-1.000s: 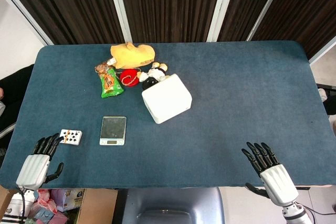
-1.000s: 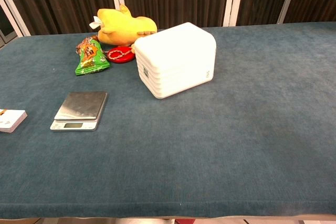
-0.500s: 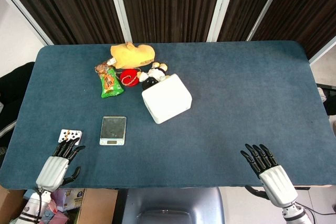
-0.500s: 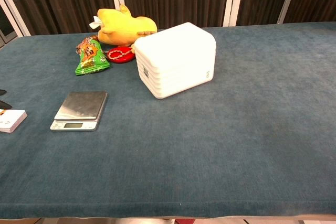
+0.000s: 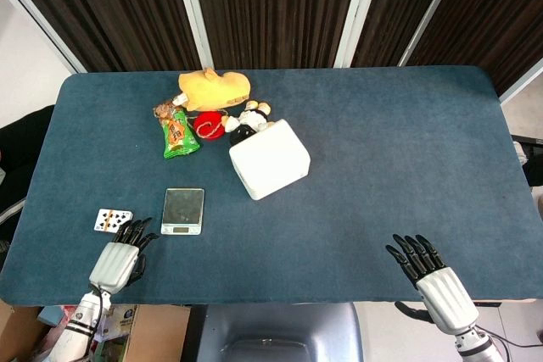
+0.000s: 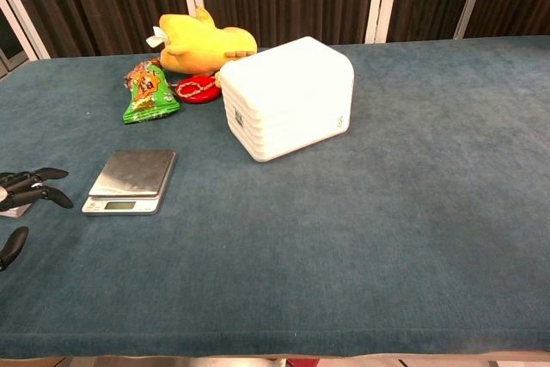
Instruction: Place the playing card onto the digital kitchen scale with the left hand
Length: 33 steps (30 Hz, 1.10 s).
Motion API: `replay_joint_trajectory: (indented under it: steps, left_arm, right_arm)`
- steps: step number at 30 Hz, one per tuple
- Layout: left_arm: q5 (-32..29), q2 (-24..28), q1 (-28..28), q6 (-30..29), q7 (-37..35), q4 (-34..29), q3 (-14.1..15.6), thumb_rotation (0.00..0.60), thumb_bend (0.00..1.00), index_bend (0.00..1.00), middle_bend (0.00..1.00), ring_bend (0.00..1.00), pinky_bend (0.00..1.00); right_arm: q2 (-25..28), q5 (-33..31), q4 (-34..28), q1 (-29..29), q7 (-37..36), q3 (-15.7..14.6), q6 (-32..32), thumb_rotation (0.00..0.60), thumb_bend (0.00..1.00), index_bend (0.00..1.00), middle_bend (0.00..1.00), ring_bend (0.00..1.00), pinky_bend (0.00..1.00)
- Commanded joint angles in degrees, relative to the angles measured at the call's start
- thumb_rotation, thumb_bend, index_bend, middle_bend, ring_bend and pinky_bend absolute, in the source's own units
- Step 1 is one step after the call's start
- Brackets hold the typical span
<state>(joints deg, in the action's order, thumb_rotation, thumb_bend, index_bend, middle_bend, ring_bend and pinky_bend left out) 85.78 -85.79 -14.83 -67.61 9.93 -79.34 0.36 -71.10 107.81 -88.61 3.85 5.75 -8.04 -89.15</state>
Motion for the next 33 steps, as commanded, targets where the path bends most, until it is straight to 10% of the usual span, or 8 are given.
replay_joint_trajectory:
  steps: [1, 33]
  left_arm:
    - [-1.13, -0.83, -0.32, 0.60, 0.86, 0.98, -0.40, 0.600, 0.70, 0.23, 0.00, 0.00, 0.00]
    - [-4.53, -3.44, -2.47, 2.32, 4.44, 2.53, -0.35, 0.600, 0.70, 0.20, 0.00, 0.00, 0.00]
  right_arm:
    - [0.13, -0.09, -0.19, 0.07, -0.02, -0.06, 0.29, 0.600, 0.16, 0.00, 0.00, 0.00, 0.00]
    - [0.19, -0.19, -0.51, 0.24, 0.12, -0.07, 1.32, 0.600, 0.16, 0.00, 0.00, 0.00, 0.00]
